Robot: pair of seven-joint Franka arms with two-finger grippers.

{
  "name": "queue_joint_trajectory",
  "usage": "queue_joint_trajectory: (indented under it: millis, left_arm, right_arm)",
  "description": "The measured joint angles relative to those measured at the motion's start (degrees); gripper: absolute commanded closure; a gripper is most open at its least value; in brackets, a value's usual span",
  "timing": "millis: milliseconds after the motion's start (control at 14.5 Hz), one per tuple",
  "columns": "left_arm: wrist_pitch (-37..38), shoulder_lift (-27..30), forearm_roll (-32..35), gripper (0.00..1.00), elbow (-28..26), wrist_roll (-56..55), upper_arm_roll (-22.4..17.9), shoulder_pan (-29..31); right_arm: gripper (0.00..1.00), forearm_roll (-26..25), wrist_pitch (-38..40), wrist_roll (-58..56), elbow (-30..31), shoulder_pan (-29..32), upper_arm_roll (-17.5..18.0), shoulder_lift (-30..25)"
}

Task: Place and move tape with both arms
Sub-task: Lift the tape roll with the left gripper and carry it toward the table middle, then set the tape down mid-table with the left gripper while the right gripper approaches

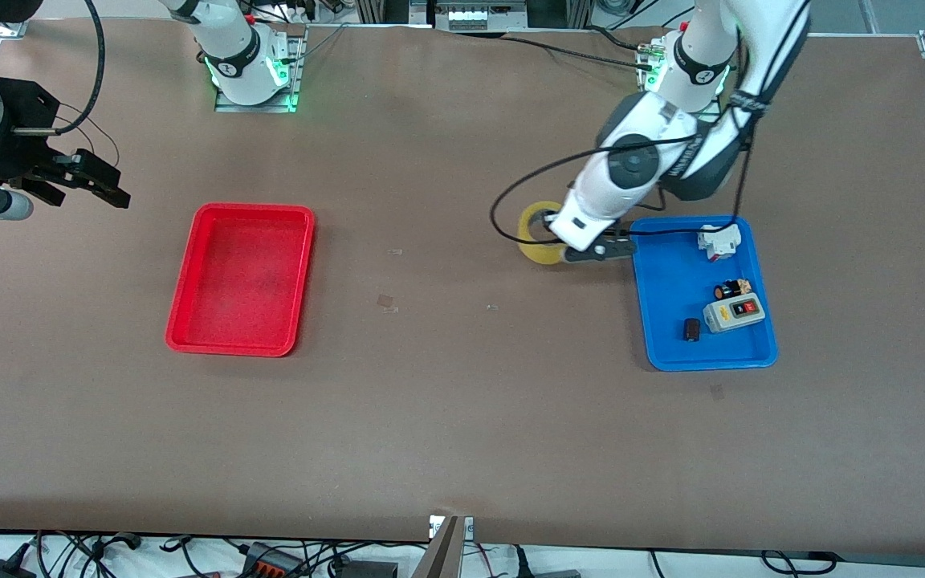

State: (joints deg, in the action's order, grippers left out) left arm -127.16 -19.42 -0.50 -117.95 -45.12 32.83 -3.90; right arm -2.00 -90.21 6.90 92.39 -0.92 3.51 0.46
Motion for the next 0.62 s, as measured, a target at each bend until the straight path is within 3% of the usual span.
queue_joint_trajectory:
  millis: [206,619]
  left_arm:
    - [-0.09,-5.81,0.62,0.80,5.78,-6.82,-0.04,-6.08]
    - [-0.15,-19.36,10.71,0.80,18.56,-21.26,-0.31,-15.18]
  right_arm:
    - [0.02,0.00,-0.24,0.00,0.37,0.00,0.00,0.00]
    - [0.02,0.01,-0.85,0.00,0.96,-0.19,0.17,0.01]
